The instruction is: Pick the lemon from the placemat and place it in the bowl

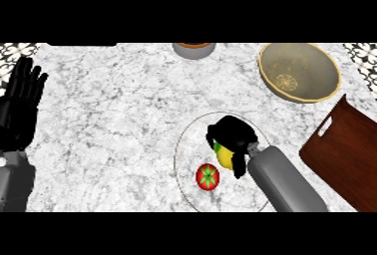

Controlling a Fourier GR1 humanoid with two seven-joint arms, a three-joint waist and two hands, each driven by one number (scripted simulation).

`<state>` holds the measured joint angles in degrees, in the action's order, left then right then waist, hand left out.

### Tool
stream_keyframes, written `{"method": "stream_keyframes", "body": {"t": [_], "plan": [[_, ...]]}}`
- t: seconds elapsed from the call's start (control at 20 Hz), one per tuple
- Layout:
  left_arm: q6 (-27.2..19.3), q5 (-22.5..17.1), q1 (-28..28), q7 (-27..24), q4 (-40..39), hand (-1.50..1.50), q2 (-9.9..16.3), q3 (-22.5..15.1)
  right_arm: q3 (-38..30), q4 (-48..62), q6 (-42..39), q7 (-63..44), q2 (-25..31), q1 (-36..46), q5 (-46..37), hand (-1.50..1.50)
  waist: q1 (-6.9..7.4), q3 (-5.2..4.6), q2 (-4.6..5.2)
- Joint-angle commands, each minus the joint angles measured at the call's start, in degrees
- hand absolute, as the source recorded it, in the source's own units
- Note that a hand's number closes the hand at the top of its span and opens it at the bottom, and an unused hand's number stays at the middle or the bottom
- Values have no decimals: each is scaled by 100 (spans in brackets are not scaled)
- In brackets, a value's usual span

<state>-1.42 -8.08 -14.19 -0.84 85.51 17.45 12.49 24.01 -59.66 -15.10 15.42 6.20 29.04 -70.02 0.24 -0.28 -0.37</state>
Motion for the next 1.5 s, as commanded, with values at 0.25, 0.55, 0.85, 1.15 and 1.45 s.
{"method": "stream_keyframes", "body": {"t": [0.25, 0.55, 0.85, 1.15, 1.45], "plan": [[-64, -63, 166, -12, 138, 0, 42, 202, -2081, 836, 198, 1167, 2827, -40, 769, 150, -320, 73, 186], [-24, -91, 59, -73, 247, 0, 3, 142, -3003, 1884, 269, 2021, 4232, 71, 1174, 150, -91, 118, 311], [91, -108, 24, -76, 238, 0, -61, -4, -3754, 2770, 698, 2644, 4999, 350, 1533, 150, 180, 129, 330], [146, -93, -42, -43, 226, 0, -37, -61, -4269, 3419, 430, 3576, 5623, 784, 1977, 150, 350, 110, 270], [114, -78, -183, 65, 134, 0, -72, -114, -4651, 3735, -29, 4556, 6079, 1298, 2456, 150, 364, 94, 221]]}}
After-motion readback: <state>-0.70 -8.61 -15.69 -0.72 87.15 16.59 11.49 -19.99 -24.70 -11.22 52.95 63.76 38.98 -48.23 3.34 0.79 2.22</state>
